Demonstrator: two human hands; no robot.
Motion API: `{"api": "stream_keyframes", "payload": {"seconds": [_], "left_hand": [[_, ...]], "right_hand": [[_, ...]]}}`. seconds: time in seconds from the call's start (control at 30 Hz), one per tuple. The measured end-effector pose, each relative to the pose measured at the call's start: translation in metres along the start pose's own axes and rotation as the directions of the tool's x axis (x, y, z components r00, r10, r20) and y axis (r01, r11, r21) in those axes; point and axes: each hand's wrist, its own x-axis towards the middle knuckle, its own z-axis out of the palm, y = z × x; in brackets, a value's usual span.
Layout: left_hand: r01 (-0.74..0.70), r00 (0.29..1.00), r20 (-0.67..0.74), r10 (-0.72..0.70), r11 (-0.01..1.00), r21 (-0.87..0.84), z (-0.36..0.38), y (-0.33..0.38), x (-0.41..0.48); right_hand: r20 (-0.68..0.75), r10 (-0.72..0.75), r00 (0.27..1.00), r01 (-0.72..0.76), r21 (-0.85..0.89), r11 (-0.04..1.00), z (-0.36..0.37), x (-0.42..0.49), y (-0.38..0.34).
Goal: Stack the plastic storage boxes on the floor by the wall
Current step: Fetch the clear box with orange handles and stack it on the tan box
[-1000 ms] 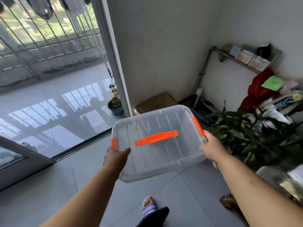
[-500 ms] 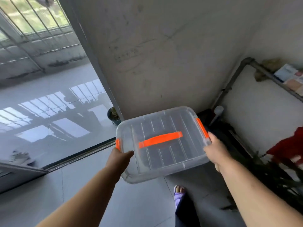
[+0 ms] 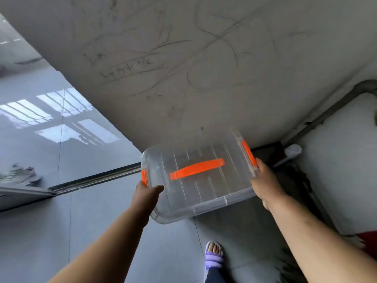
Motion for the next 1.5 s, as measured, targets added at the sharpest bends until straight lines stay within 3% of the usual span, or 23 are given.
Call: {"api": "stream_keyframes", "payload": {"seconds": [0.43, 0.53, 0.77, 0.93, 1.2, 1.37, 1.5], "left_hand": [[0.056, 0.997, 0.060, -0.050, 0.994, -0.093, 0.011, -0.013, 0.031], [0.062, 0.997, 0.060, -0.057, 0.995, -0.083, 0.013, -0.012, 0.036], [0.107, 0.994, -0.001, -0.108, 0.990, 0.091, 0.028, -0.014, 0.034], [0.075, 0.997, -0.036, -0.069, 0.973, 0.220, 0.034, -0.013, 0.029], [0.011, 1.000, -0.029, -0.006, 0.986, 0.168, 0.030, -0.010, 0.033], [0.021, 1.000, 0.019, -0.024, 0.988, 0.156, 0.024, -0.005, 0.030], [0.002, 1.000, 0.013, -0.005, 0.982, 0.191, 0.014, 0.003, 0.018]], "right_hand": [[0.045, -0.016, 0.999, 0.010, 0.140, 0.990, 0.022, 0.034, 0.011], [0.080, 0.003, 0.997, -0.010, 0.081, 0.997, 0.025, 0.035, 0.006], [0.116, 0.031, 0.993, 0.002, -0.278, 0.961, 0.034, 0.023, 0.000], [0.133, 0.020, 0.991, 0.019, -0.284, 0.959, 0.035, 0.020, 0.002], [0.117, 0.003, 0.993, 0.014, -0.142, 0.990, 0.032, 0.027, 0.006], [0.104, 0.032, 0.994, -0.004, -0.260, 0.965, 0.036, 0.019, -0.003], [0.101, -0.053, 0.993, 0.091, -0.413, 0.906, 0.034, 0.008, -0.027]]}}
